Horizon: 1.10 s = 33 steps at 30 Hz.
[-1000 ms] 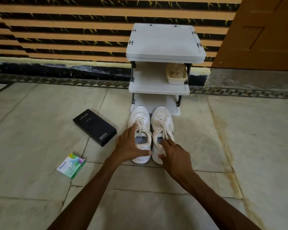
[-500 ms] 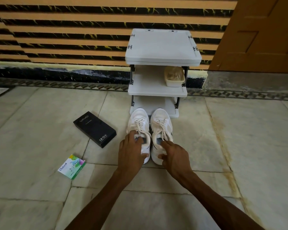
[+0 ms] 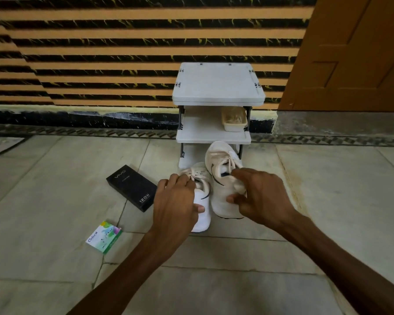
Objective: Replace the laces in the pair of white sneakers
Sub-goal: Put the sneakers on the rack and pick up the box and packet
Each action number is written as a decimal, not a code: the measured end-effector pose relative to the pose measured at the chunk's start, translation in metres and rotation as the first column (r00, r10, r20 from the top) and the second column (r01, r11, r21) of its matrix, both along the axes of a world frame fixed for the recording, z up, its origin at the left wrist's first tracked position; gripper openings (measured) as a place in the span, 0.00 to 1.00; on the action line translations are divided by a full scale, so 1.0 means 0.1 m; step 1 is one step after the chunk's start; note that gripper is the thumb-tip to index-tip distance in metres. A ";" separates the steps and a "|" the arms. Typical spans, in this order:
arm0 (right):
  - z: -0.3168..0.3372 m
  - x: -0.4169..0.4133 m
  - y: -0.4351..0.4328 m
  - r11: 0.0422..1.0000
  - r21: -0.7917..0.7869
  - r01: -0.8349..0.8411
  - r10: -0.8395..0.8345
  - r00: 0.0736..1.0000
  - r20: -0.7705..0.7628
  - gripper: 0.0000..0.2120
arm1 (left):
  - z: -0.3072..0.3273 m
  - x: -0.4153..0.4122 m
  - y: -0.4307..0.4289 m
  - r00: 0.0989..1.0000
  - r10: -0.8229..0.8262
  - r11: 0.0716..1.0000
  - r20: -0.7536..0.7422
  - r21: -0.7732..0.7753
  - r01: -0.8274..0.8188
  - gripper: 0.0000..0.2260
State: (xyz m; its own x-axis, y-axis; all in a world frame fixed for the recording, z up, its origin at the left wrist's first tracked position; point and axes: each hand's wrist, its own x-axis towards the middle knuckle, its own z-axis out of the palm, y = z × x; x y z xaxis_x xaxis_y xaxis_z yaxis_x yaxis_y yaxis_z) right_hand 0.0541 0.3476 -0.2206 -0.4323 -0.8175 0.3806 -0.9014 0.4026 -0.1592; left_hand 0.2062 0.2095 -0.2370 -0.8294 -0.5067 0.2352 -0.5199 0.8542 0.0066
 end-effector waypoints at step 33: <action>1.64 -1.14 -1.12 0.987 -0.151 0.059 -0.082 0.985 -0.152 0.24 | 1.83 -1.48 -1.02 0.878 0.007 0.998 -0.478 -0.057 -0.040 0.20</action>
State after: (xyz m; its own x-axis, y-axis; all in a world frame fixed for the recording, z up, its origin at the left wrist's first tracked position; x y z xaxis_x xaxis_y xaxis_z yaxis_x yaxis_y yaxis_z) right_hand -0.0602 0.2353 -0.0565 -0.4121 -0.7182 0.5607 -0.8900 0.4492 -0.0788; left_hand 0.0578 0.1076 -0.0537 -0.5963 -0.4954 0.6317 -0.4873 0.8487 0.2056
